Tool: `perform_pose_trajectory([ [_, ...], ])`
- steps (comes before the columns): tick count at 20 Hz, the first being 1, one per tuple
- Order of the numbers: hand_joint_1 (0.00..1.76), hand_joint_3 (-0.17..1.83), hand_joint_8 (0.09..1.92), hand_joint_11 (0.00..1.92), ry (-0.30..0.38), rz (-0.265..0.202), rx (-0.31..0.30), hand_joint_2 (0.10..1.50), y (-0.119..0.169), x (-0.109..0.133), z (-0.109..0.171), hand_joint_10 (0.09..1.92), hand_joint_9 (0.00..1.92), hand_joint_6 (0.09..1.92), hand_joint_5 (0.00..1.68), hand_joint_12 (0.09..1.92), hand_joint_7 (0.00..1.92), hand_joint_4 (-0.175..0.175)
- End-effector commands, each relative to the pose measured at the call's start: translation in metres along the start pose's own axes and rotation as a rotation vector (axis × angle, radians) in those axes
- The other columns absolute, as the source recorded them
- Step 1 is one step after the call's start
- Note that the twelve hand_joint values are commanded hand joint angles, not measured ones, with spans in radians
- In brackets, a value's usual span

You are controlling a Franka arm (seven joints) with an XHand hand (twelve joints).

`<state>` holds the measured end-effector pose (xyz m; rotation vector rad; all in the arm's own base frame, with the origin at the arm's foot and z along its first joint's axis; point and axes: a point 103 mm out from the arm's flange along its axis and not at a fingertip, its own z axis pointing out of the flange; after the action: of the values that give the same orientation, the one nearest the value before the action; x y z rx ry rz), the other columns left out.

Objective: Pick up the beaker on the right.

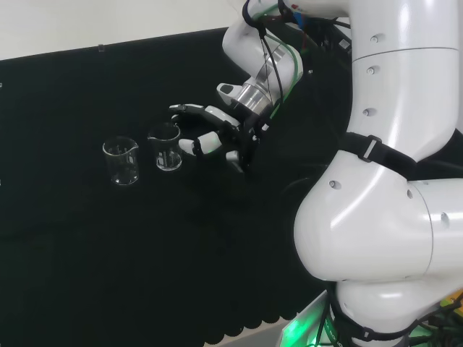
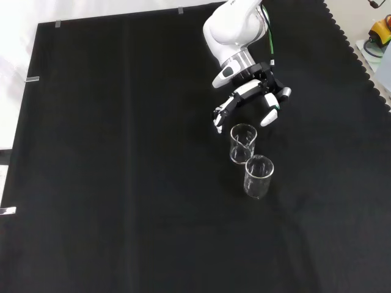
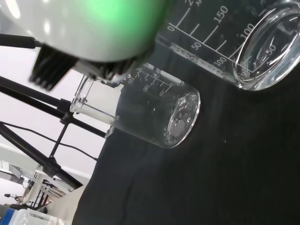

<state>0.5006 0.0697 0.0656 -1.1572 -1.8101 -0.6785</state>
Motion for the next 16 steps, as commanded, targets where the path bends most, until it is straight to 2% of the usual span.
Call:
perform_pose_trajectory([
  [1,1.01,1.19,0.64,0.00,-0.006,0.004,0.005,0.28,0.000,-0.003,0.004,0.64,0.33,0.13,0.30,1.27,0.26,-0.053],
  [4,1.01,1.19,0.64,0.00,-0.022,0.008,0.014,0.28,0.008,-0.002,0.018,0.64,0.33,0.12,0.31,1.27,0.26,-0.052],
  [7,1.00,1.18,0.64,0.00,-0.009,-0.002,0.023,0.28,-0.003,-0.006,0.003,0.64,0.33,0.13,0.32,1.26,0.26,-0.052],
  [12,1.00,1.18,0.65,0.00,-0.005,0.008,0.020,0.28,0.006,-0.006,0.019,0.64,0.34,0.13,0.35,1.26,0.28,-0.050],
  [16,1.00,1.16,0.64,0.00,-0.005,0.005,0.027,0.28,0.007,-0.006,0.019,0.64,0.35,0.13,0.36,1.26,0.29,-0.049],
])
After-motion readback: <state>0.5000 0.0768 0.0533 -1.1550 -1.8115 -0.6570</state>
